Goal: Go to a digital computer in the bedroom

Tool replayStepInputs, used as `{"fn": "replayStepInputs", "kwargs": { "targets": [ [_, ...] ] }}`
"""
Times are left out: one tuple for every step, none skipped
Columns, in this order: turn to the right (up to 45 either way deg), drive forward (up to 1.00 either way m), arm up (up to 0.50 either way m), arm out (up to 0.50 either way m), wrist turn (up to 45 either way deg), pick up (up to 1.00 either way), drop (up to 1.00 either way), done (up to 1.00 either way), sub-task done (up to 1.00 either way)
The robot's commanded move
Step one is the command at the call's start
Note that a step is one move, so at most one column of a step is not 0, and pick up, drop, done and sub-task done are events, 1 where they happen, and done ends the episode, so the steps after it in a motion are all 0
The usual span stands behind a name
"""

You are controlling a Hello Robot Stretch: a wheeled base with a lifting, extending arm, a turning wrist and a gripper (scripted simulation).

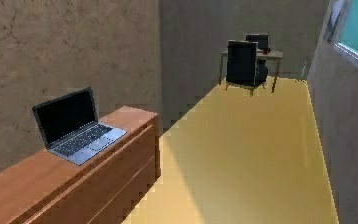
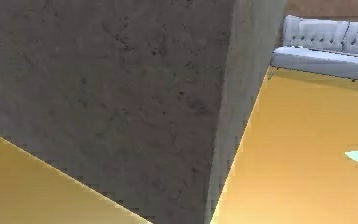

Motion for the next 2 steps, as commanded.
{"fn": "replayStepInputs", "kwargs": {
  "targets": [
    [-12.0,0.00,0.00,0.00,0.0,0.00,0.00,0.00,0.00],
    [0.0,0.20,0.00,0.00,0.0,0.00,0.00,0.00,0.00]
  ]
}}
